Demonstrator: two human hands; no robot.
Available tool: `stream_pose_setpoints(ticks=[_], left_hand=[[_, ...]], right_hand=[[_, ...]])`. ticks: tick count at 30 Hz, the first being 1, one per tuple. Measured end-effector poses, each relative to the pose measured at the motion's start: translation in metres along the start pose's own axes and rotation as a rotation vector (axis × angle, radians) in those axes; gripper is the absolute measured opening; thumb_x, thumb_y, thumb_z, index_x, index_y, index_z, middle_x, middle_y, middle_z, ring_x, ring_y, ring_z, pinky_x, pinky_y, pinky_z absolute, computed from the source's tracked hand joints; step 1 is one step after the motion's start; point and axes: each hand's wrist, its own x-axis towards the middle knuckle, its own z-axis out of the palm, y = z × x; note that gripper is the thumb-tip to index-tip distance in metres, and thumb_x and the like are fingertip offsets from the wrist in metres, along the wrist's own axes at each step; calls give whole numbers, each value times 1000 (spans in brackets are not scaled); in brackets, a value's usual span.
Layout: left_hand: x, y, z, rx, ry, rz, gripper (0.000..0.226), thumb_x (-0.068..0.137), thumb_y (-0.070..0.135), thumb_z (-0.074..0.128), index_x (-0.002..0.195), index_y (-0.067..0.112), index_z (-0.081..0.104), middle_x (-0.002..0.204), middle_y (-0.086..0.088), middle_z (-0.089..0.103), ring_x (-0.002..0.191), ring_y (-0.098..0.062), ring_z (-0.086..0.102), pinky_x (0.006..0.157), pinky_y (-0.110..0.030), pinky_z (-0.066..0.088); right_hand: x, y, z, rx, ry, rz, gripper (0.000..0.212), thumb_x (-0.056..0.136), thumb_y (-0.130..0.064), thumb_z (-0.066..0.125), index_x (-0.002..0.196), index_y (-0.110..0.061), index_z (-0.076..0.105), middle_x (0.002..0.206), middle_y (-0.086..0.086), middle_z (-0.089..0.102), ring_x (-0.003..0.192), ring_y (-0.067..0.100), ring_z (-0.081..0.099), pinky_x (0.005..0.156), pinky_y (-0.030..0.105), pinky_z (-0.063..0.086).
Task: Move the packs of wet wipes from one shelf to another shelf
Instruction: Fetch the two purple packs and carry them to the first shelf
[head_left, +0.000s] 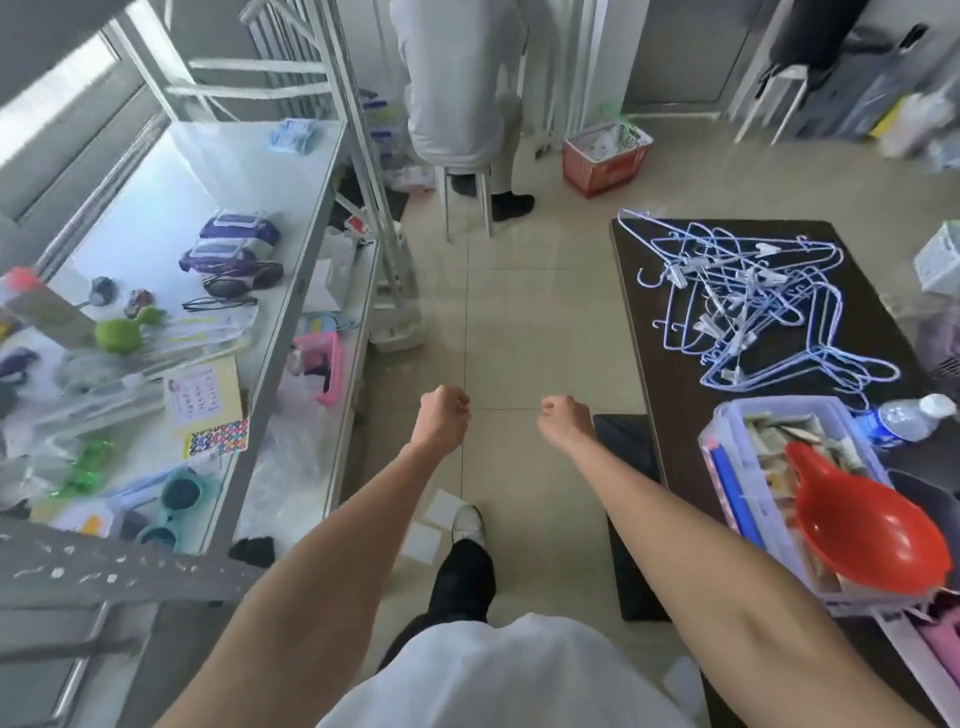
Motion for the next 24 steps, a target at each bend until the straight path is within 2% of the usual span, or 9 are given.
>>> stream_pose_setpoints(ticks=[3,5,7,8,10,11,14,17,24], left_hand=[[71,12,-9,25,-36,17,33,88,-2,52,112,3,74,107,-19,75,100,-33,70,72,-20,46],[118,24,-19,20,-66,-1,36,89,-2,50,115,4,74,113,-17,73,106,-33,68,72,-23,48],[162,38,-30,14,-80,-3,32,89,-2,55,115,3,74,113,-17,73,107,-32,67,75,-23,48],[181,44,-34,0,-83,-9,28,89,0,61,114,1,74,112,-17,74,105,-32,69,73,-22,47],[213,55,-42,-33,-109,-24,24,86,1,71,110,-3,73,106,-21,75,97,-33,72,68,-22,46],[227,62,-45,-35,-136,-24,24,84,0,74,108,-4,74,103,-22,76,95,-32,73,67,-22,46],[273,74,-52,-26,-166,-41,18,85,-4,66,99,-1,76,94,-21,78,85,-29,76,65,-22,50],[325,79,-55,-22,-180,-98,29,88,-8,50,100,-1,75,87,-19,77,73,-27,75,52,-21,49],[452,112,-70,61,-172,-136,36,92,0,50,116,9,77,111,-14,77,104,-29,71,76,-19,47]], right_hand=[[61,-32,-15,-53,-32,-1,22,90,-6,51,102,-11,69,119,17,70,119,36,61,87,30,47],[98,-56,-29,-67,-53,2,19,90,-7,50,81,-22,59,96,9,67,103,34,59,74,28,42],[133,-79,-40,-58,-41,11,32,88,-7,48,66,-26,35,74,0,44,88,27,45,59,29,32],[150,-88,-44,-59,-34,9,31,88,-7,48,66,-26,39,77,2,47,88,27,45,59,29,34],[181,-104,-52,-37,-38,14,20,88,-8,51,84,-23,64,98,12,62,97,32,56,77,27,45],[196,-112,-55,-37,-47,21,19,87,-8,51,85,-21,65,98,13,62,97,33,56,80,26,45],[244,-137,-63,-63,-69,19,38,86,-6,47,63,-27,24,68,-4,29,85,24,35,54,27,24],[299,-161,-67,-82,-95,-14,41,85,-7,46,65,-29,18,68,-6,19,85,22,31,52,26,12],[436,-216,-91,-115,-136,-68,39,86,-10,47,65,-28,20,68,-6,21,86,24,34,51,24,11]])
